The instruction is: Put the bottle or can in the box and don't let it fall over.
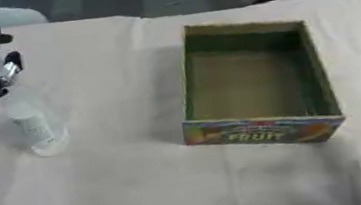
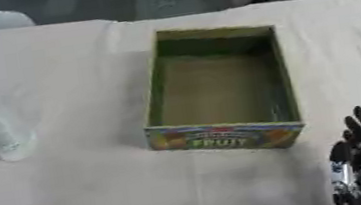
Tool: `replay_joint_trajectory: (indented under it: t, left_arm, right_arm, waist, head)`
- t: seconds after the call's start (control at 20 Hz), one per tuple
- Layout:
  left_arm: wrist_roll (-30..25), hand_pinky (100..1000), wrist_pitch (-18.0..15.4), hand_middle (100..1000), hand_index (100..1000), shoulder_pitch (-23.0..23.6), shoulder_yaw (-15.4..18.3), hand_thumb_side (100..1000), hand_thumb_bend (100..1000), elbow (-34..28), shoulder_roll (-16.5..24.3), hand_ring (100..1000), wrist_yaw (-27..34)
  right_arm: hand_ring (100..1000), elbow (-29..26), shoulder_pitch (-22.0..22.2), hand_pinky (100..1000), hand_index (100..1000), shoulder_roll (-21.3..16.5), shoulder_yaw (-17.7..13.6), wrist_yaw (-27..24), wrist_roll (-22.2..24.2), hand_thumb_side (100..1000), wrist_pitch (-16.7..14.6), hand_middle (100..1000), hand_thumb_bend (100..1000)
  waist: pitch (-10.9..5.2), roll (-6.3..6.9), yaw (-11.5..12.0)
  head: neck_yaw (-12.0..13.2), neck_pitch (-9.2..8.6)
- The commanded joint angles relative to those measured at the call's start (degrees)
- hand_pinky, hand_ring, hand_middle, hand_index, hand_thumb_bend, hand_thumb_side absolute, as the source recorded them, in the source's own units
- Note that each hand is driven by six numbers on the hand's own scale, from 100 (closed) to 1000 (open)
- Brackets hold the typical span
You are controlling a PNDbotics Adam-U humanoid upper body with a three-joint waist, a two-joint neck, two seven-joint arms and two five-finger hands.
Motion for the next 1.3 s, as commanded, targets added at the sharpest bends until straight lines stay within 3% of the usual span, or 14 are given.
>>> replay_joint_trajectory:
  t: [0.05,0.9,1.1,1.3]
  left_arm:
    - [0.19,1000,0.07,1000,890,-1.30,0.29,507,100,-0.94,2.33,1000,-0.62]
    - [-3.94,1000,0.57,944,858,1.08,-0.72,397,100,0.72,-0.28,1000,3.31]
    - [-4.92,1000,0.87,964,862,1.68,-1.09,348,100,1.43,-0.66,1000,3.38]
    - [-6.09,1000,0.74,984,867,2.39,-1.50,363,100,2.25,-1.17,1000,2.93]
  right_arm:
    - [1000,-1.27,0.13,1000,1000,-0.85,-0.18,0.25,-0.17,665,-0.05,1000,100]
    - [1000,-1.27,-0.45,1000,1000,-0.33,-0.22,0.20,-0.10,665,0.15,1000,100]
    - [1000,-1.27,-0.47,1000,1000,-0.32,-0.20,0.18,-0.07,665,0.10,1000,100]
    - [1000,-1.27,-0.57,1000,1000,-0.34,-0.26,-0.03,-0.06,665,0.08,1000,100]
  waist:
    - [-1.41,0.30,0.12]
    - [-0.75,-0.30,-0.10]
    - [-0.72,-0.34,-0.14]
    - [-0.65,-0.40,-0.28]
  head:
    - [-0.12,0.07]
    - [0.04,-0.19]
    - [0.03,-0.28]
    - [-0.07,-0.40]
